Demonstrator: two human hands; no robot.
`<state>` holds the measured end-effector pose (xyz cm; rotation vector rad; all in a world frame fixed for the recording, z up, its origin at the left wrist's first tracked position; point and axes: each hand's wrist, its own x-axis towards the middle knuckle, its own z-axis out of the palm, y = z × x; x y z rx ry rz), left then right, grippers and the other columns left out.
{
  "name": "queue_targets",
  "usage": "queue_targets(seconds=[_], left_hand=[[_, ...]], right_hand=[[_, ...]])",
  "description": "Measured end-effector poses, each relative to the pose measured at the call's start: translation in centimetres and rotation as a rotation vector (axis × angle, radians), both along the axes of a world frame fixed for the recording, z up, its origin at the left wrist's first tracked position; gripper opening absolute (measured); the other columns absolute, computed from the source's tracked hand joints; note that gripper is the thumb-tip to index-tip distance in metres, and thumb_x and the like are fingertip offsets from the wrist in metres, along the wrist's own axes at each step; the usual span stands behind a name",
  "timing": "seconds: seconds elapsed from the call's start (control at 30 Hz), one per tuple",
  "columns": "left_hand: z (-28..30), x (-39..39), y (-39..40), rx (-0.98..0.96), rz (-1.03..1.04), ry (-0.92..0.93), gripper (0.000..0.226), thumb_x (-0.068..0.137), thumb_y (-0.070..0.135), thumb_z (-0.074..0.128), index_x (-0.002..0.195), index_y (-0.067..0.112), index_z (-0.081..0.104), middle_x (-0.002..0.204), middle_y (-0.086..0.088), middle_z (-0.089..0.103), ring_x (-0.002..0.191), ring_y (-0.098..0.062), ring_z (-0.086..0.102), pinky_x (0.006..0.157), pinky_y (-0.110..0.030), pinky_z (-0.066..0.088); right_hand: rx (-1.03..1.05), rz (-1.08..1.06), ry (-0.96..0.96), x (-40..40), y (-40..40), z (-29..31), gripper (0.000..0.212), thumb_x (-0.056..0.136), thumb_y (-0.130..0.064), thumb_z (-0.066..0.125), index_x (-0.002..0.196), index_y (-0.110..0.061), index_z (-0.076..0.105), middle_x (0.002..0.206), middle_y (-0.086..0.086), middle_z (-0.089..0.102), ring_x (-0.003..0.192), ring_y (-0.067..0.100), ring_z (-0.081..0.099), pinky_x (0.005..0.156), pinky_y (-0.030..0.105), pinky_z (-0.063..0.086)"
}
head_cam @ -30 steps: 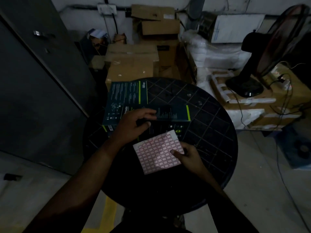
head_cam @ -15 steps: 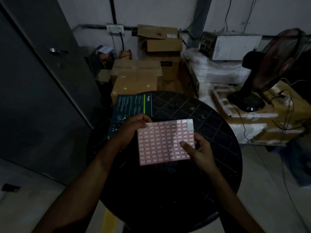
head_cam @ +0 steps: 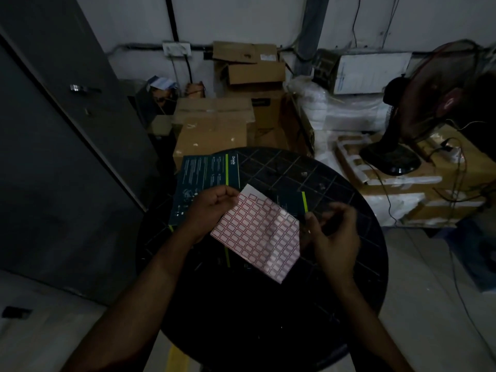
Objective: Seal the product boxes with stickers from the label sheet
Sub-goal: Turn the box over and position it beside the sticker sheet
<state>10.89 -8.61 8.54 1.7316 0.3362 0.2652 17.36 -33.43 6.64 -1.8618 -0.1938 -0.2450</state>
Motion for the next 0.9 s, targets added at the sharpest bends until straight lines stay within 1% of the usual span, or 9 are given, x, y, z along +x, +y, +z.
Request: queue_targets(seconds=[0.03, 0.1, 0.17, 0.23, 0.33, 0.47, 0.63, 0.77, 0.9], left_hand=[[-0.1, 0.1, 0.0, 0.026, 0.002, 0.013, 0.018, 0.096, 0.007, 0.059, 0.093, 0.020, 0.070, 0.084, 0.007, 0.076, 0.076, -0.008, 0.069, 0.067, -0.026, 0.053], [-0.1, 0.4, 0.0, 0.069, -0.005, 0.031, 0.016, 0.095, 0.010, 0.061, 0.092, 0.022, 0.071, 0.086, 0.005, 0.076, 0.077, -0.009, 0.069, 0.069, -0.029, 0.053], [0.0, 0.6, 0.0, 0.084, -0.010, 0.046, 0.015, 0.094, 0.010, 0.062, 0.092, 0.022, 0.072, 0.088, 0.002, 0.076, 0.079, -0.012, 0.070, 0.072, -0.032, 0.054], [0.2, 0.7, 0.0, 0.093, -0.019, 0.058, 0.016, 0.094, 0.009, 0.060, 0.091, 0.021, 0.071, 0.085, 0.003, 0.075, 0.078, -0.009, 0.068, 0.073, -0.030, 0.053], [0.3, 0.7, 0.1, 0.092, -0.037, 0.055, 0.016, 0.094, 0.011, 0.060, 0.089, 0.022, 0.070, 0.085, 0.004, 0.074, 0.081, -0.011, 0.068, 0.077, -0.033, 0.052], [0.5, 0.3, 0.4, 0.057, -0.069, 0.052, 0.010, 0.092, 0.016, 0.062, 0.097, 0.020, 0.070, 0.096, -0.003, 0.075, 0.091, -0.023, 0.070, 0.085, -0.043, 0.054], [0.8, -0.2, 0.0, 0.006, -0.130, 0.047, 0.033, 0.092, 0.005, 0.065, 0.122, 0.016, 0.061, 0.106, -0.003, 0.075, 0.096, -0.021, 0.072, 0.083, -0.036, 0.057], [0.9, -0.3, -0.2, -0.027, -0.142, 0.041, 0.035, 0.091, 0.002, 0.065, 0.122, 0.018, 0.061, 0.107, -0.003, 0.075, 0.097, -0.019, 0.072, 0.082, -0.033, 0.057], [1.0, -0.4, -0.3, -0.043, -0.127, 0.040, 0.031, 0.092, 0.003, 0.063, 0.118, 0.020, 0.062, 0.104, -0.003, 0.076, 0.094, -0.018, 0.072, 0.078, -0.030, 0.057]], right_hand=[[-0.101, -0.010, -0.154, 0.1, 0.0, 0.8, 0.036, 0.085, -0.028, 0.077, 0.114, -0.026, 0.055, 0.101, -0.006, 0.063, 0.094, 0.014, 0.063, 0.076, 0.024, 0.049], [-0.296, 0.145, -0.425, 0.6, 0.8, 2.3, 0.034, 0.086, -0.022, 0.074, 0.117, -0.022, 0.060, 0.112, -0.001, 0.059, 0.106, 0.016, 0.054, 0.084, 0.029, 0.044], [-0.441, 0.408, -0.509, 1.4, 2.5, 3.0, 0.032, 0.086, -0.018, 0.071, 0.117, -0.024, 0.064, 0.117, -0.001, 0.058, 0.111, 0.016, 0.050, 0.086, 0.030, 0.044], [-0.479, 0.595, -0.455, 2.2, 4.3, 3.1, 0.032, 0.089, -0.018, 0.068, 0.120, -0.028, 0.065, 0.120, -0.005, 0.058, 0.113, 0.014, 0.051, 0.086, 0.028, 0.047], [-0.373, 0.701, -0.361, 2.6, 6.1, 2.6, 0.032, 0.091, -0.012, 0.065, 0.119, -0.027, 0.066, 0.117, -0.003, 0.066, 0.106, 0.012, 0.060, 0.086, 0.030, 0.053], [-0.208, 0.670, -0.244, 2.4, 7.1, 2.3, 0.022, 0.090, -0.004, 0.068, 0.107, -0.017, 0.071, 0.107, 0.000, 0.074, 0.100, 0.008, 0.069, 0.086, 0.025, 0.055], [-0.212, 0.612, -0.163, 2.5, 6.7, 1.9, 0.032, 0.081, -0.011, 0.080, 0.109, -0.024, 0.070, 0.107, -0.007, 0.073, 0.098, 0.000, 0.068, 0.081, 0.018, 0.057], [-0.165, 0.644, -0.109, 2.2, 6.7, 2.5, 0.045, 0.072, -0.009, 0.087, 0.112, -0.020, 0.071, 0.105, -0.010, 0.073, 0.097, -0.003, 0.068, 0.083, 0.014, 0.054], [-0.177, 0.592, -0.223, 1.8, 7.0, 2.6, 0.043, 0.070, -0.010, 0.088, 0.108, -0.019, 0.070, 0.101, -0.010, 0.069, 0.091, 0.000, 0.066, 0.077, 0.014, 0.053]])
